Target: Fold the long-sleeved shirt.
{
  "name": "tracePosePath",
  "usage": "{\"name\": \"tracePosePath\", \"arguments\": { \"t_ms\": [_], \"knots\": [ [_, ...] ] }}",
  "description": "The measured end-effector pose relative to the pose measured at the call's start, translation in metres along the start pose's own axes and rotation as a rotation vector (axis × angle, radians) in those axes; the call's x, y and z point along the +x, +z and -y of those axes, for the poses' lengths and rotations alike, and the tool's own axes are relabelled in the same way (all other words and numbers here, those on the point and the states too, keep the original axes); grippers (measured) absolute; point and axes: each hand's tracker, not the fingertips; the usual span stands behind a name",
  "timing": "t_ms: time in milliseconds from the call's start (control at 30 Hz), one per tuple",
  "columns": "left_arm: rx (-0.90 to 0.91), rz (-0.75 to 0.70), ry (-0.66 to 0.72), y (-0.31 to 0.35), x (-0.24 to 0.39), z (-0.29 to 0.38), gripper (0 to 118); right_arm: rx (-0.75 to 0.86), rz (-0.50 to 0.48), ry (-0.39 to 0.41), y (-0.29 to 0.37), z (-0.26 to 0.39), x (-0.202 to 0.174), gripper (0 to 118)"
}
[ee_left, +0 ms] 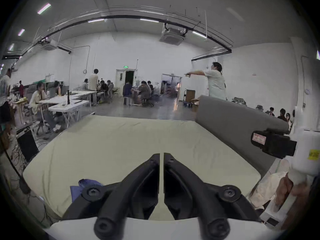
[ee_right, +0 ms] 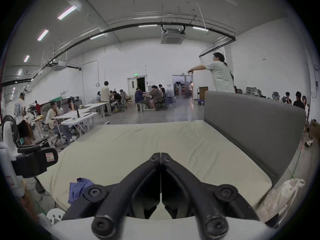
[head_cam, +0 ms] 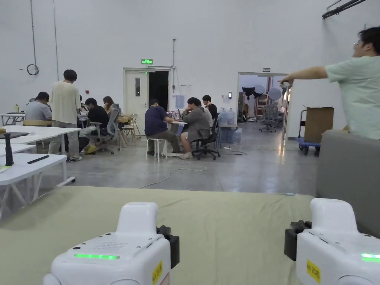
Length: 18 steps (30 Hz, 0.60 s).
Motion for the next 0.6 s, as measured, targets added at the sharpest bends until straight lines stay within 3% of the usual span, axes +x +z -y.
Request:
{"name": "tracePosePath", "arguments": {
  "t_ms": [233,333,433,600],
  "knots": [
    [-0.011,-0.049,0.019,0.005,-0.018,-0.005,1,-0.016,-0.03,0.015,-0.011,-0.002,-0.019,0],
    [-0.007,-0.092,0.043,0.015,-0.04,-0.009,1,-0.03,-0.077,0.034,-0.023,-0.008,-0.049,0],
    [0.008,-0.208,0.051,0.037,-0.074,-0.01,1,-0.032,-0.195,0.063,-0.035,-0.014,-0.098,0],
    [-0.024,-0.447,0.088,0.077,-0.145,-0.002,1,-0.055,-0.484,0.114,-0.047,-0.003,-0.199,0]
  ]
}}
